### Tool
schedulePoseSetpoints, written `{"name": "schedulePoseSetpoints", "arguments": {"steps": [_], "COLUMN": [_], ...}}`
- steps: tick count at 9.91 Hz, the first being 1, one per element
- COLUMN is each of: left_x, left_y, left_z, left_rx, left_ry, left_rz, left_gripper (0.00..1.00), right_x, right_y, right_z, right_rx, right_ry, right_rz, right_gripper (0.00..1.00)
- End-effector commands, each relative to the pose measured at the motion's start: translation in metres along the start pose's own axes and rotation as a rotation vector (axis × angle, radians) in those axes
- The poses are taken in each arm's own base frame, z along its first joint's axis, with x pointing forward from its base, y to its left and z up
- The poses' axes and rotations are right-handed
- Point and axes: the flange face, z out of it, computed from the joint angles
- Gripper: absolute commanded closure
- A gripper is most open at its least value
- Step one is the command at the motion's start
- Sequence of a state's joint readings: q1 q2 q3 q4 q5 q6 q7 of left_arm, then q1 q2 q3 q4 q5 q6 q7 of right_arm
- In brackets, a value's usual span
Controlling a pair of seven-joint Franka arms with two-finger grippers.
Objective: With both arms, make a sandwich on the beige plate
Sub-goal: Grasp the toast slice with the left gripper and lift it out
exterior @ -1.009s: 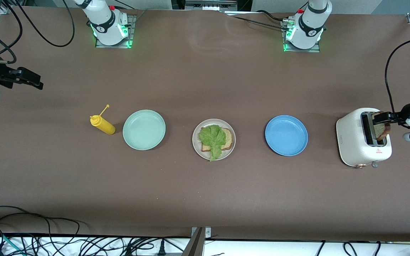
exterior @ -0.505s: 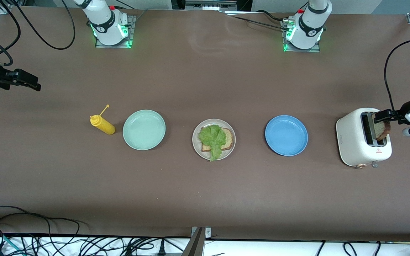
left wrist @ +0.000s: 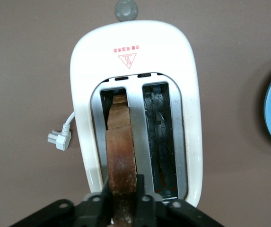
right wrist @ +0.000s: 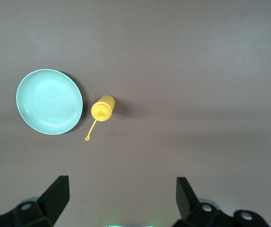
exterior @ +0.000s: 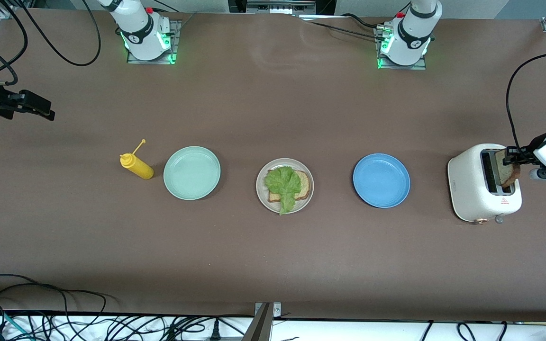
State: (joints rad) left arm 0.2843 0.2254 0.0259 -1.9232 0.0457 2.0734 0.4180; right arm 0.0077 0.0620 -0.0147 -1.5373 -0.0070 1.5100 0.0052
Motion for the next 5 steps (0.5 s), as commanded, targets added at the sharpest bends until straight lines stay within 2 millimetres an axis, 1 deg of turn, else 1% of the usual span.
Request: {"name": "schedulePoseSetpoints", "arguments": {"steps": [1,2,5], "left_x": [-0.004,0.001,0.017], "left_y": [-0.012,-0.012,0.001], "left_z": [-0.028,-0.039,-0.098], "left_rx": [0.039,0.043,0.044], "left_ry": [0.021,0.03,0.033], "left_rz": [0.032,0.035,0.058], "left_gripper": [1.0,1.0,1.0], "right_x": [-0.004,-0.003,-0.002], "right_y": [-0.004,-0.004,-0.004], "right_z": [-0.008,-0.009,-0.007], "right_rx": [-0.001,-0.007,-0.012], "right_ry": [0.0,0.007,0.007], "right_rz": [-0.001,-0.002,-0.004], "right_gripper": [0.0,0.0,0.0]}}
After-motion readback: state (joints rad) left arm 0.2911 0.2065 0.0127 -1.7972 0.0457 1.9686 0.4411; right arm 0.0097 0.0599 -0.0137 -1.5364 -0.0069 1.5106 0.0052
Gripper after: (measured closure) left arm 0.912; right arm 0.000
